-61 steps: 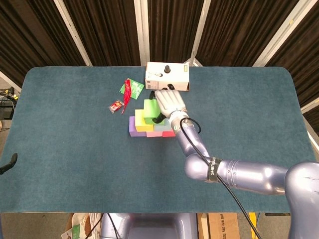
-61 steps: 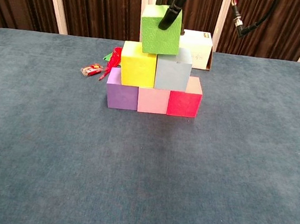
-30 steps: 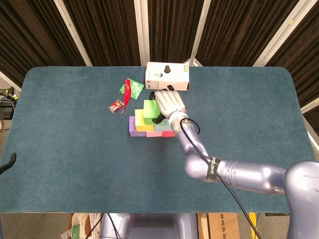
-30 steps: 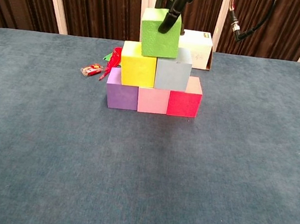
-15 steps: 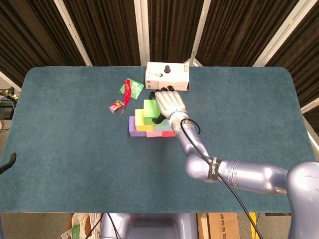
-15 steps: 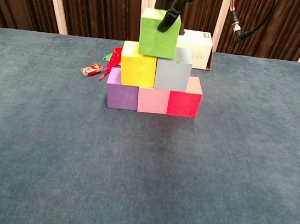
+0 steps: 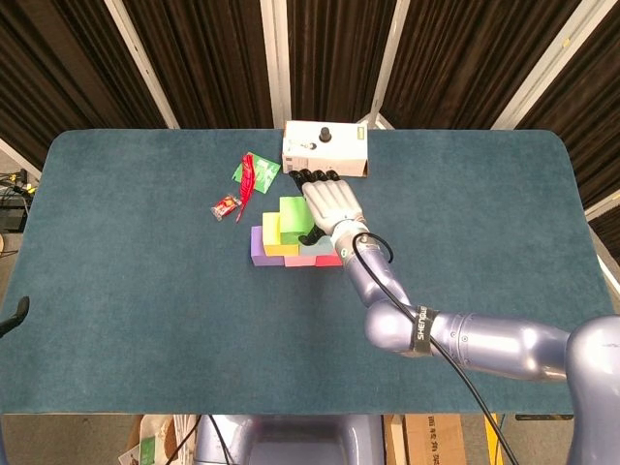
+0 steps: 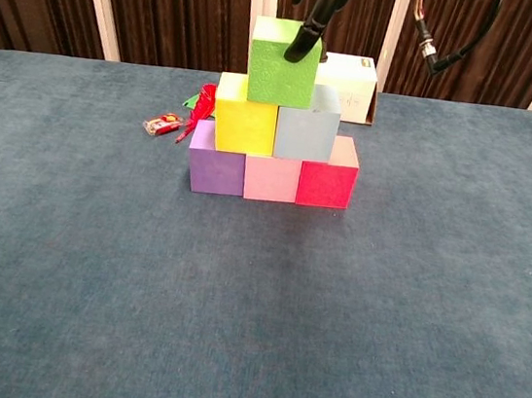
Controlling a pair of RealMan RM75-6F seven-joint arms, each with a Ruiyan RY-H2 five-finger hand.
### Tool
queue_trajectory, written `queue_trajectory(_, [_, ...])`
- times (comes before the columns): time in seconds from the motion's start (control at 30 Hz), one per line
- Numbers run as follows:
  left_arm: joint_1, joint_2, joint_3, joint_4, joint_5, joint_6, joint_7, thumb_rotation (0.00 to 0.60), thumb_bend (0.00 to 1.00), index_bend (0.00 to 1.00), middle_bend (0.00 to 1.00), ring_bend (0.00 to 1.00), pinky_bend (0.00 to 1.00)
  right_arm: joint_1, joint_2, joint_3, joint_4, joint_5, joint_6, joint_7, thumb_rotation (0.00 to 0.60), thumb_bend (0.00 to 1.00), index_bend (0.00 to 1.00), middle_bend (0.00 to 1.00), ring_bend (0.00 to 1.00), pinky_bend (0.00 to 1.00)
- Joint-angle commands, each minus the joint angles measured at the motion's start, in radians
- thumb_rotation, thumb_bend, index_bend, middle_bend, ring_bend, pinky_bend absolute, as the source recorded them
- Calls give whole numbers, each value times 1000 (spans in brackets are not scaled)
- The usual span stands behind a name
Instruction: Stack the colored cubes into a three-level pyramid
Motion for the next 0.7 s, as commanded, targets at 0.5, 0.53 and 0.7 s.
queue_trajectory(0.5, [-32, 83, 86, 0, 114, -133, -54, 600, 368, 116, 0, 0, 0, -468, 545, -96, -526, -399, 286, 243, 600, 258, 0, 21, 0, 0])
queue_trajectory(0.53, [-33, 79, 86, 7, 123, -126, -57, 600, 369, 116, 0, 0, 0, -513, 553, -111, -527, -456, 299, 274, 600, 258, 0, 21, 0, 0])
queue_trajectory(0.7, [-32, 58, 82, 62, 185, -67, -132, 600, 373, 116, 0, 0, 0, -763, 507, -225, -489, -820, 441, 399, 600, 258, 0, 21, 0, 0])
